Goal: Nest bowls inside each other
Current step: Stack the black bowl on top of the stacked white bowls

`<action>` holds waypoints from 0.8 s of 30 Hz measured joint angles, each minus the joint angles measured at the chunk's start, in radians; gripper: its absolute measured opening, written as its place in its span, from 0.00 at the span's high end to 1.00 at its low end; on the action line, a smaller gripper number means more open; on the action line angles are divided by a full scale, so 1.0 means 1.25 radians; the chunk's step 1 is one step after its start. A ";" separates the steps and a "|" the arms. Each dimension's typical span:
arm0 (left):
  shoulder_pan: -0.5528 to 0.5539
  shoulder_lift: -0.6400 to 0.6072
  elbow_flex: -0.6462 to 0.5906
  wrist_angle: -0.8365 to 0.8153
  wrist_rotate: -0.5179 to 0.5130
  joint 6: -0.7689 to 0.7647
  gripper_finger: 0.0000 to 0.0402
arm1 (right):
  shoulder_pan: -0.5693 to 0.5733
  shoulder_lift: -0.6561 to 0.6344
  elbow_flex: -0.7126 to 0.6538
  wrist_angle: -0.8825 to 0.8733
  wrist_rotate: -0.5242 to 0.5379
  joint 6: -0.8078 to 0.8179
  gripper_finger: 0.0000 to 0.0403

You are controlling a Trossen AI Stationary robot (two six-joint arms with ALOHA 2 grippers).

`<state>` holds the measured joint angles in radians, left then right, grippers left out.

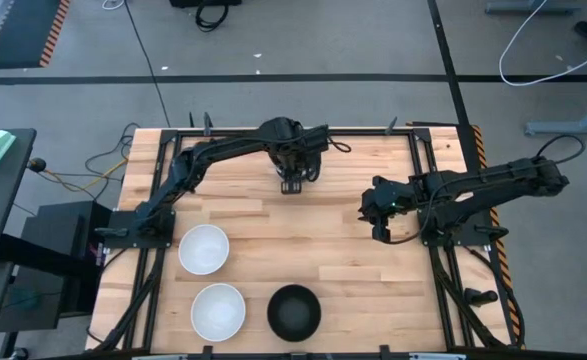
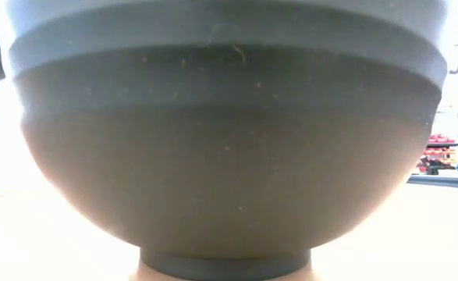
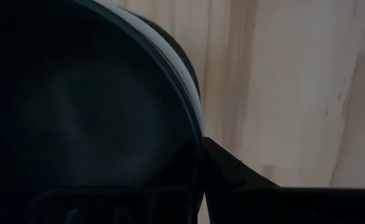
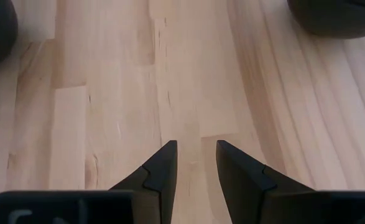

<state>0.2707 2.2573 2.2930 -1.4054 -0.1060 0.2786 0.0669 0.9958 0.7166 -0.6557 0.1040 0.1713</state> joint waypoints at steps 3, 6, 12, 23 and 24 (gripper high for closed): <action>-0.003 0.007 -0.008 0.015 -0.003 -0.001 0.97 | 0.000 0.000 0.000 0.002 0.000 -0.008 0.71; -0.014 0.019 -0.007 0.020 -0.009 -0.001 0.97 | 0.000 0.000 0.000 0.003 0.000 -0.008 0.71; -0.057 0.027 -0.007 0.022 -0.029 0.003 0.97 | 0.000 0.000 0.000 0.009 -0.005 -0.008 0.71; -0.047 0.029 -0.008 -0.035 -0.115 -0.047 0.97 | 0.000 0.000 0.000 0.022 -0.021 -0.005 0.71; -0.044 0.030 -0.009 -0.043 -0.124 -0.047 0.97 | 0.000 0.000 0.000 0.022 -0.021 -0.005 0.71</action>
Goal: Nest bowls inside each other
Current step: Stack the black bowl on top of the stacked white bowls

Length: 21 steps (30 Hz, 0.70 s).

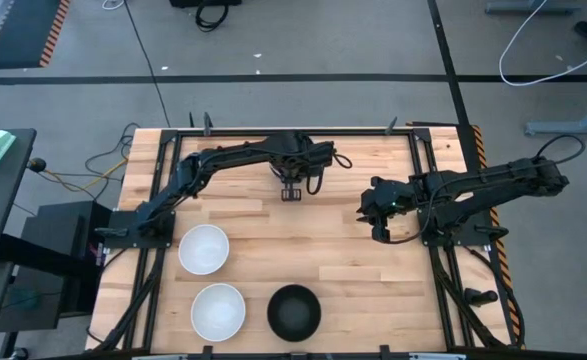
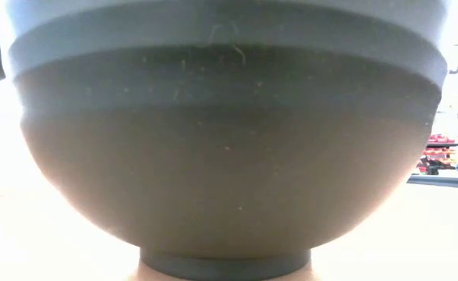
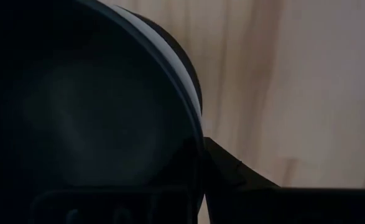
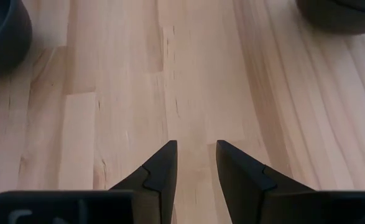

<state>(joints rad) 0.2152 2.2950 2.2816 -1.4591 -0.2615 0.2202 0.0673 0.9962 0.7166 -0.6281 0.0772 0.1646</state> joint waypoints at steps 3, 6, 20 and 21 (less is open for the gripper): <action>0.000 0.010 0.000 -0.007 -0.051 -0.001 0.97 | 0.000 0.000 0.000 0.000 0.000 0.000 0.71; -0.007 0.019 -0.002 -0.004 -0.111 -0.015 0.97 | 0.000 0.000 0.000 0.000 0.000 -0.001 0.71; -0.047 0.021 0.002 0.015 -0.134 -0.064 0.68 | 0.000 0.000 0.000 -0.001 0.000 -0.002 0.71; -0.055 0.021 0.002 0.014 -0.149 -0.069 0.67 | 0.000 0.000 0.000 -0.001 -0.001 -0.003 0.71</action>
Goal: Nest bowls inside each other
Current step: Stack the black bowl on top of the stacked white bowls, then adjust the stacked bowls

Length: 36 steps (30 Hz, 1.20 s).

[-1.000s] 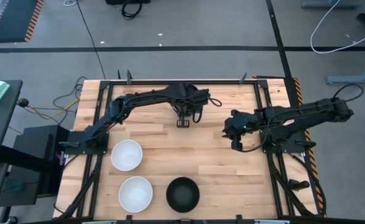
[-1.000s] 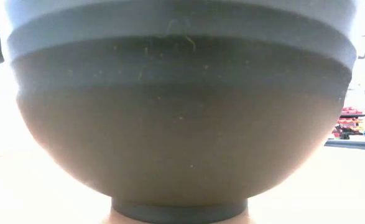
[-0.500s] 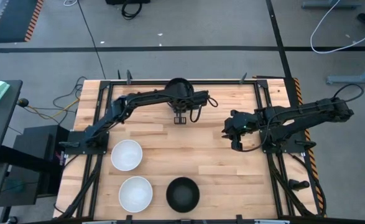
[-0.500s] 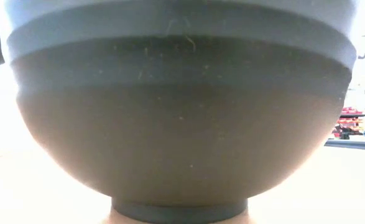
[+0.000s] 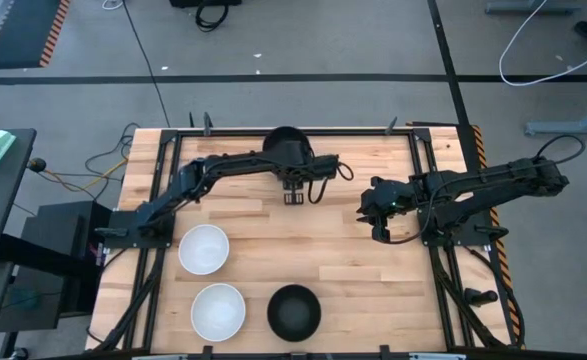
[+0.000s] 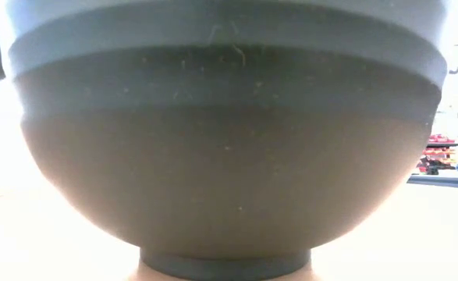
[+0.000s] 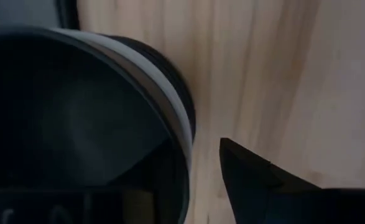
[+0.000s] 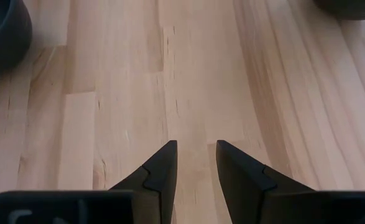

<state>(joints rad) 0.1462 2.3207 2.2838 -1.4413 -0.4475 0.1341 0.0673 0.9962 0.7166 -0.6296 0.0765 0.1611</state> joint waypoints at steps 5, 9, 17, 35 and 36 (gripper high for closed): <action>-0.038 -0.002 0.001 0.001 -0.153 -0.008 0.66 | -0.003 0.000 0.000 0.001 0.000 -0.005 0.71; -0.035 -0.003 0.001 0.001 -0.169 -0.002 0.67 | -0.007 0.000 0.000 0.000 0.000 0.000 0.71; -0.028 -0.003 0.001 0.001 -0.247 -0.053 0.66 | -0.007 0.000 0.000 0.000 0.000 -0.003 0.71; -0.145 -0.055 0.052 -0.105 -0.207 -0.294 0.70 | -0.338 0.071 0.000 0.174 -0.116 -0.199 0.71; -0.158 -0.056 0.056 -0.107 -0.201 -0.299 0.70 | -0.377 0.080 0.000 0.203 -0.149 -0.201 0.71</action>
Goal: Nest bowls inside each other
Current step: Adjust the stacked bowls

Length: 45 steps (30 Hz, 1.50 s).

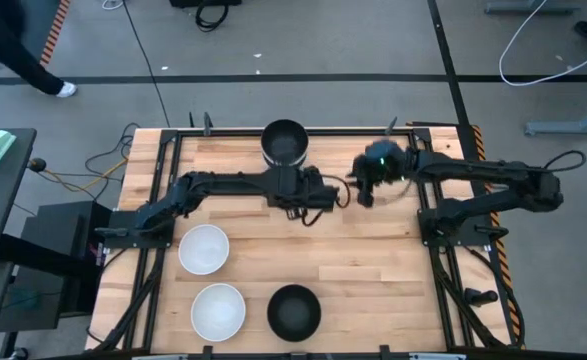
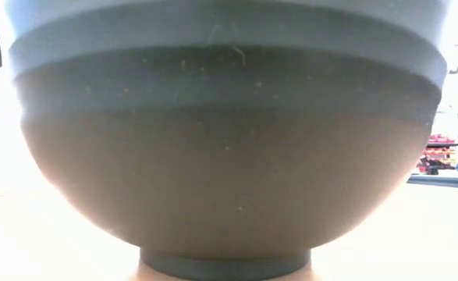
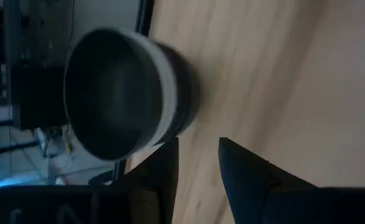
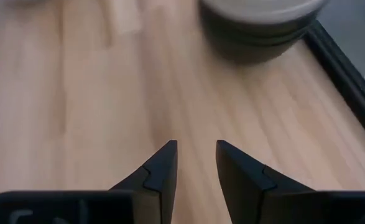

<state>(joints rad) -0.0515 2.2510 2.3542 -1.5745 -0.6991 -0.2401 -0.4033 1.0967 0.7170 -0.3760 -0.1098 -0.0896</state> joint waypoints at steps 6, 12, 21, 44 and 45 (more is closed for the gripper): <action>-0.060 -0.003 -0.001 0.003 0.001 -0.035 0.71 | -0.207 0.054 0.000 0.165 -0.166 0.024 0.77; -0.109 -0.002 -0.001 0.003 0.018 -0.101 0.72 | -0.328 0.139 0.013 0.324 -0.302 0.079 0.93; -0.184 -0.002 -0.001 0.006 0.021 -0.176 0.73 | -0.356 0.416 0.239 0.333 -0.324 0.078 0.99; -0.245 -0.001 -0.001 0.005 0.019 -0.197 0.83 | -0.423 0.838 0.639 0.285 -0.631 0.133 1.00; -0.240 -0.001 -0.001 0.005 0.018 -0.197 0.83 | -0.423 0.847 0.643 0.284 -0.632 0.133 1.00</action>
<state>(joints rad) -0.3513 2.2498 2.3528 -1.5677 -0.6762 -0.4862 -0.9325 2.1550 1.5207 -0.0208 -0.8997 0.0761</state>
